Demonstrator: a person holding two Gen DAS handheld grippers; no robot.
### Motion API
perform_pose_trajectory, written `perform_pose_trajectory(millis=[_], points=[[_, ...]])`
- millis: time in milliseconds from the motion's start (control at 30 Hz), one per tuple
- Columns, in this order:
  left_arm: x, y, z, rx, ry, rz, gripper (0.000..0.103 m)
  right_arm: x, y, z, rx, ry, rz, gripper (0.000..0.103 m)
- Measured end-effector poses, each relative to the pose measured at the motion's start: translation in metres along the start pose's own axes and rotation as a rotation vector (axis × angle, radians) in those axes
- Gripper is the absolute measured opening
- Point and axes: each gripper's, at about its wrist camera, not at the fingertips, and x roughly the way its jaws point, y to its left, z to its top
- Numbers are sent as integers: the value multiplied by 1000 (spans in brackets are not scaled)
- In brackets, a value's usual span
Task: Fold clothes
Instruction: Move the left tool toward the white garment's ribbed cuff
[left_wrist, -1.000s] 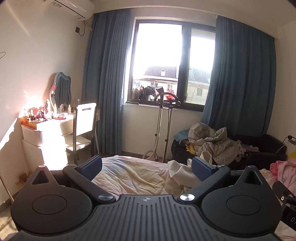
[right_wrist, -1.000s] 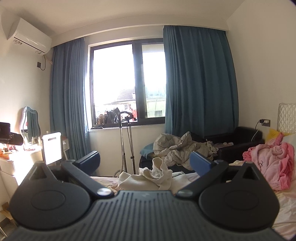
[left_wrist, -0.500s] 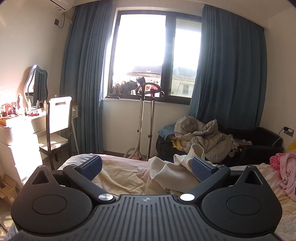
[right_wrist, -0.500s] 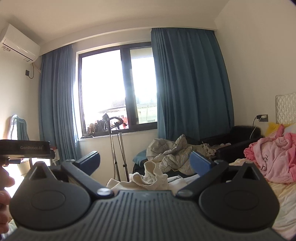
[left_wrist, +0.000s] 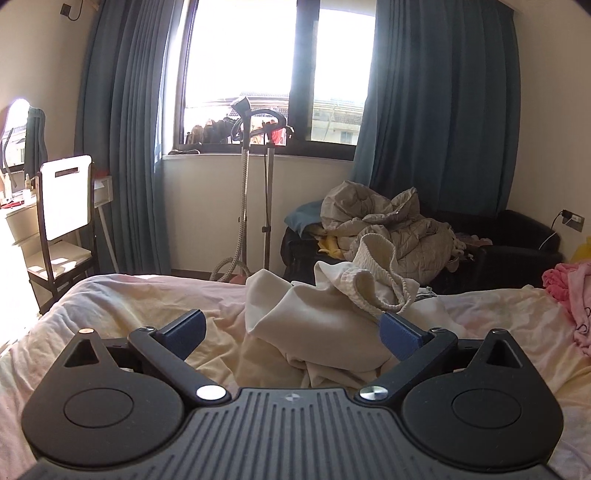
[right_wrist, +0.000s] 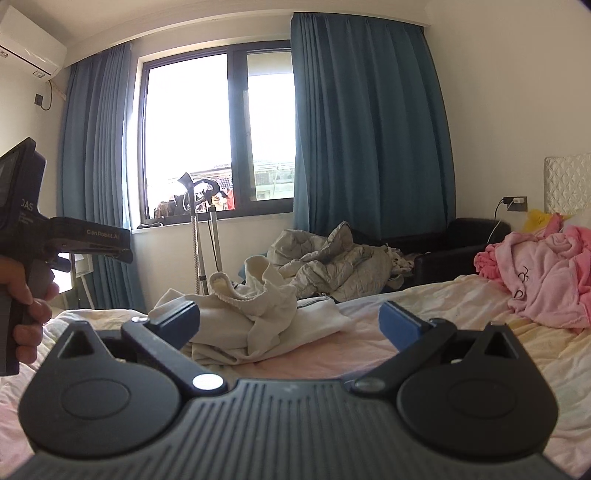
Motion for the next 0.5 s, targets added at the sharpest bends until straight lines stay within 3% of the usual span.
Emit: perform_pose_trajectory(millis=[100,333,500], points=[[33,-7,1,-20,22,-15,99,15,-10,-7,12,29,-27,103],[126,-15,3,-172,89,-22,88,48,-32,-23,116,119,-8,103],[190,-40,-8,-98,116,2,73,73,-33,-38,113,171,-2,103]])
